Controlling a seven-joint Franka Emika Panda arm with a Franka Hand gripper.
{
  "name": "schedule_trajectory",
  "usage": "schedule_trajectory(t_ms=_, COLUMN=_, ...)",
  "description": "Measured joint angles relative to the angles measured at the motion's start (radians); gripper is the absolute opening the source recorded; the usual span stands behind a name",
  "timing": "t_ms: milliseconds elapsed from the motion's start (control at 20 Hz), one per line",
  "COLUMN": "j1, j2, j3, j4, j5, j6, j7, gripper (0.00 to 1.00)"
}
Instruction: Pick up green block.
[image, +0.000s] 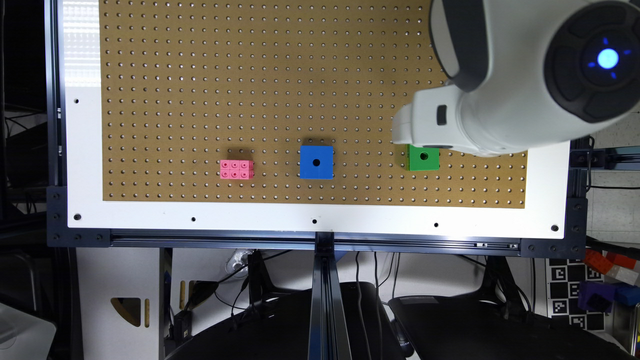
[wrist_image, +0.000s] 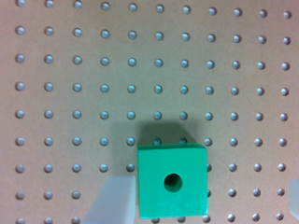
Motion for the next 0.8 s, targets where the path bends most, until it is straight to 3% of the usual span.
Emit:
schedule_trajectory(t_ms=100, j1=0.0, j2=0.035, j3=-0.001, j4=0.025, j5=-0.0129, j6=0.001, j7=0.005, gripper=1.0)
schedule_trajectory(t_ms=250, j1=0.0, j2=0.061, j3=-0.002, j4=0.047, j5=-0.016, j6=0.001, j7=0.005, gripper=1.0)
schedule_trajectory(t_ms=400, j1=0.0, j2=0.079, j3=-0.002, j4=0.048, j5=-0.0188, j6=0.005, j7=0.005, gripper=1.0)
schedule_trajectory(t_ms=550, j1=0.0, j2=0.117, j3=-0.004, j4=0.048, j5=-0.0317, j6=0.037, j7=0.008, gripper=1.0)
schedule_trajectory(t_ms=800, j1=0.0, j2=0.144, j3=-0.006, j4=0.049, j5=-0.0353, j6=0.055, j7=0.008, gripper=1.0)
